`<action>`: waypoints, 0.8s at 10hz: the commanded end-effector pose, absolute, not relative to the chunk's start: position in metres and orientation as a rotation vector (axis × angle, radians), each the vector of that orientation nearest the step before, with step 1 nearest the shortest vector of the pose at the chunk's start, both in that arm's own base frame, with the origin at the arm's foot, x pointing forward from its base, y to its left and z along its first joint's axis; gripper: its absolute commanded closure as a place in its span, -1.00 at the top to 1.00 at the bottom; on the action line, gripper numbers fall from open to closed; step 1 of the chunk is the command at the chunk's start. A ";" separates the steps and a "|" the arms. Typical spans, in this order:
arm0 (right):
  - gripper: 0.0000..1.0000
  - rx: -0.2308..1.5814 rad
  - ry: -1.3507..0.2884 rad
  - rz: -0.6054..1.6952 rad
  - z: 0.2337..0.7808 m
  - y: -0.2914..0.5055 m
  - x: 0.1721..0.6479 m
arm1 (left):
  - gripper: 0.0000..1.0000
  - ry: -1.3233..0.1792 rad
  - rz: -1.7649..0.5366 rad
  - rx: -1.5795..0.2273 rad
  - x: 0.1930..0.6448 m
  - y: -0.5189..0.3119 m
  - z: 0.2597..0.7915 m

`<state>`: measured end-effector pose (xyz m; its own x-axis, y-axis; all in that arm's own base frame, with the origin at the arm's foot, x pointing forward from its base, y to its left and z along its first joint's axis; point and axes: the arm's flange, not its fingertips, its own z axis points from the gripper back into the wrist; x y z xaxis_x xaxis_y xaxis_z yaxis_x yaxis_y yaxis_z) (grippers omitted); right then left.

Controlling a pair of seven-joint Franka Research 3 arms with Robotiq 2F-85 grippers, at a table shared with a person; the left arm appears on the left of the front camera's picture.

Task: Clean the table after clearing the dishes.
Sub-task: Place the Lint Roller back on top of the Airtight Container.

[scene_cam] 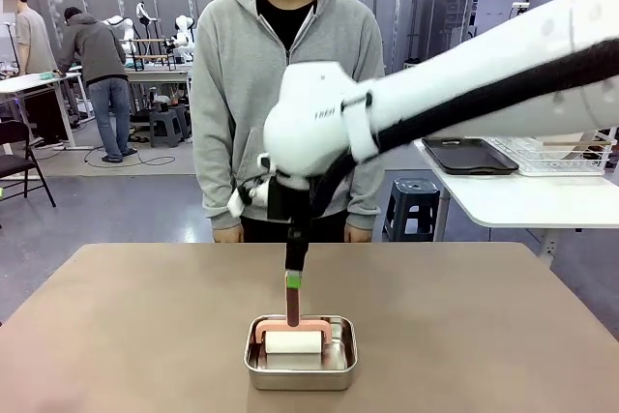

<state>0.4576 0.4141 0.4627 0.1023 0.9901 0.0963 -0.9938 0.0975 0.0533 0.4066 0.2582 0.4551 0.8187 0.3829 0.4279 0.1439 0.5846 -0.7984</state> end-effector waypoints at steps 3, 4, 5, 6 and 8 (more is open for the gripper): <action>1.00 0.573 -0.100 0.985 0.500 0.337 0.489 | 1.00 -0.619 0.144 -0.953 0.407 0.260 0.458; 1.00 0.724 -0.079 0.886 0.497 0.309 0.495 | 1.00 -0.619 0.144 -0.953 0.407 0.260 0.458; 1.00 0.880 -0.083 0.793 0.492 0.275 0.495 | 1.00 -0.619 0.144 -0.953 0.407 0.260 0.458; 1.00 1.044 -0.107 0.704 0.484 0.234 0.497 | 1.00 -0.619 0.144 -0.953 0.407 0.260 0.458; 1.00 1.346 -0.129 0.542 0.460 0.147 0.500 | 1.00 -0.619 0.144 -0.953 0.407 0.260 0.458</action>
<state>0.5204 0.1770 0.4732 0.8353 0.3968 0.3805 -0.4874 0.2145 0.8464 0.4068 0.2582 0.4552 0.8188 0.3826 0.4281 0.1441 0.5848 -0.7983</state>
